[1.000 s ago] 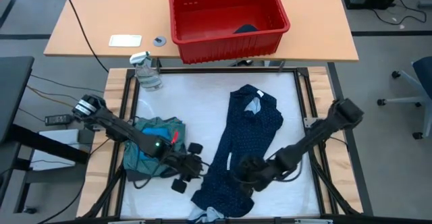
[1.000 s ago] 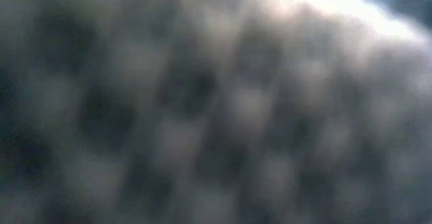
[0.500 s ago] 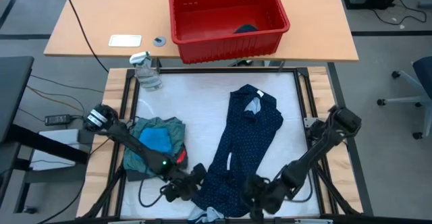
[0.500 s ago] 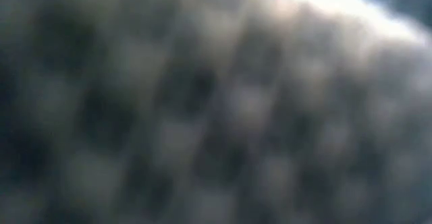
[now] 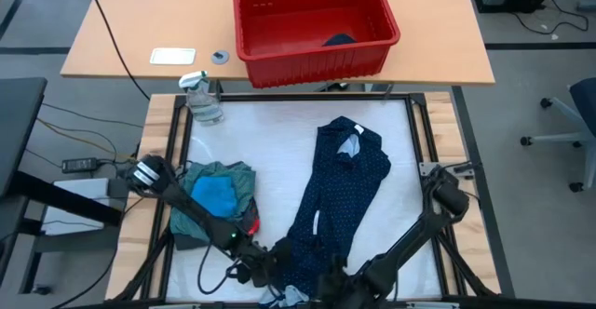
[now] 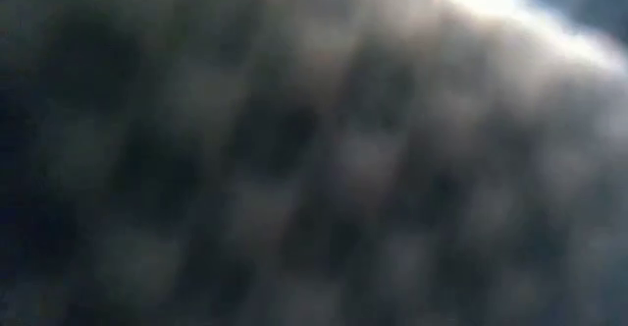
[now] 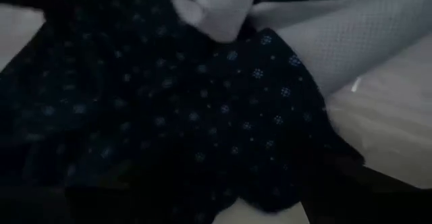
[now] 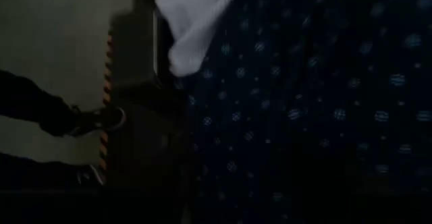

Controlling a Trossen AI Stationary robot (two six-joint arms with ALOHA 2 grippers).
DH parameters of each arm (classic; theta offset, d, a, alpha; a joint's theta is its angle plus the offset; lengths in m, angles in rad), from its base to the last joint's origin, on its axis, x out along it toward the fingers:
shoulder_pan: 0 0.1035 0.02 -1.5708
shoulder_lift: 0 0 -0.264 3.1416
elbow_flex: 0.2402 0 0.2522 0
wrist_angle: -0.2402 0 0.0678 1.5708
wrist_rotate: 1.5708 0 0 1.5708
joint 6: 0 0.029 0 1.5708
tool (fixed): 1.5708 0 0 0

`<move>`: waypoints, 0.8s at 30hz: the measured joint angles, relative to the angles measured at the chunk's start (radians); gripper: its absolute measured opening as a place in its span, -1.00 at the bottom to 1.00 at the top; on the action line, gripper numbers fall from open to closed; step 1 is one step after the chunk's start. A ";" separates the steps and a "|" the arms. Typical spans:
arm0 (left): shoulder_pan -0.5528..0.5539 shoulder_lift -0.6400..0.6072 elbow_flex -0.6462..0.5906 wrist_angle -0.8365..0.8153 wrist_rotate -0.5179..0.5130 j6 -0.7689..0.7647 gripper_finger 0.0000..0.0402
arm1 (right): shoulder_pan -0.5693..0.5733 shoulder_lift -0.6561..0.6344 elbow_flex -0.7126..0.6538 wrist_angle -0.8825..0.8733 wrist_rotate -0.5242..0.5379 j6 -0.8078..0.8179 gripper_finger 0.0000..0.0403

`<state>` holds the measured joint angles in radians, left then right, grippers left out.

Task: Fold laundry
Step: Fold the blue shirt

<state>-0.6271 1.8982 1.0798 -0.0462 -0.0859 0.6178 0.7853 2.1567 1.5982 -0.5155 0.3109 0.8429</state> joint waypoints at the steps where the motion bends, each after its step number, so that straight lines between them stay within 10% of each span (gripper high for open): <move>1: -0.001 0.015 0.000 0.019 0.001 0.004 0.34 | 0.000 0.019 0.010 0.000 -0.007 0.005 0.16; 7: 0.004 0.076 0.003 0.134 0.005 -0.095 0.08 | -0.014 0.087 0.029 -0.028 -0.046 0.177 0.03; 13: 0.036 0.054 0.040 0.025 -0.046 -0.364 -0.67 | -0.059 0.029 0.019 -0.081 -0.174 0.296 -0.87; 24: 0.173 -0.111 0.338 -0.354 0.092 -0.294 -0.98 | -0.143 -0.283 0.021 -0.285 -0.232 0.148 -0.94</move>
<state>-0.4544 1.7874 1.4177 -0.4001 0.0059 0.3241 0.6422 1.8733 1.6196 -0.8002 0.0789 0.9912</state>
